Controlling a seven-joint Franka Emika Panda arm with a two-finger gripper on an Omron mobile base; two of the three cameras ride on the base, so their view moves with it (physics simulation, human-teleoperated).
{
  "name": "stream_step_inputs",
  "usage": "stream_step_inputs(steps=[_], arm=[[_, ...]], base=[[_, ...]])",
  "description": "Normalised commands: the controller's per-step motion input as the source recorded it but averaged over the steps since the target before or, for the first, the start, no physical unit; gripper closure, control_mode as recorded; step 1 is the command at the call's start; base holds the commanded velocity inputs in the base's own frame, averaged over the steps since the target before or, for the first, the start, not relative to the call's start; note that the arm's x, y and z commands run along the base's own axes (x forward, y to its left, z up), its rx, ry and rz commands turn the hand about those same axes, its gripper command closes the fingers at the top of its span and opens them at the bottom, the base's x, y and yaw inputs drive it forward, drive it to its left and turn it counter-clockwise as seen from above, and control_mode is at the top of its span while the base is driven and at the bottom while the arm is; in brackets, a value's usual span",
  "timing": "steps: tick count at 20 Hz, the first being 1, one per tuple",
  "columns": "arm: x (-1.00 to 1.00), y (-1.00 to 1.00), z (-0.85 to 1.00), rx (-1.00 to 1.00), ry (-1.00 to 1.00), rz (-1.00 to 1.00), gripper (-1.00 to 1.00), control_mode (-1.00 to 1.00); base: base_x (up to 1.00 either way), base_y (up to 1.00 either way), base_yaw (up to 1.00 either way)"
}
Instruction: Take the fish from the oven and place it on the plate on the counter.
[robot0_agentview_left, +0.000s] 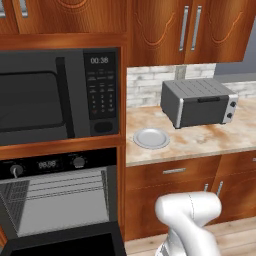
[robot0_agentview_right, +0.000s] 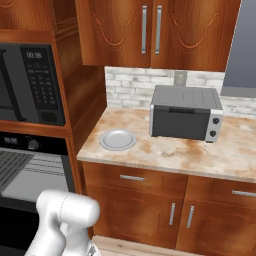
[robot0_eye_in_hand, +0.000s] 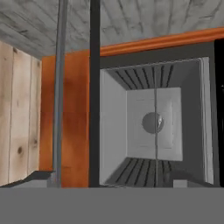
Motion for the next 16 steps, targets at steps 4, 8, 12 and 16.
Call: stream_step_inputs(steps=[4, 8, 12, 16], arm=[[-0.12, 0.0, 1.0, 0.09, -0.18, 0.0, -1.0, -1.0], [0.1, 0.0, 1.0, 0.1, -0.03, 0.0, -1.0, -1.0], [0.91, -0.03, 0.83, 0.07, 0.29, 0.0, -1.0, -1.0], [0.89, 0.0, 0.33, 0.1, 0.17, 0.0, -1.0, -1.0]], base=[[0.0, 0.0, 0.0], [0.0, 0.0, 0.0], [0.0, 0.0, 0.0], [0.0, 0.0, 0.0]])
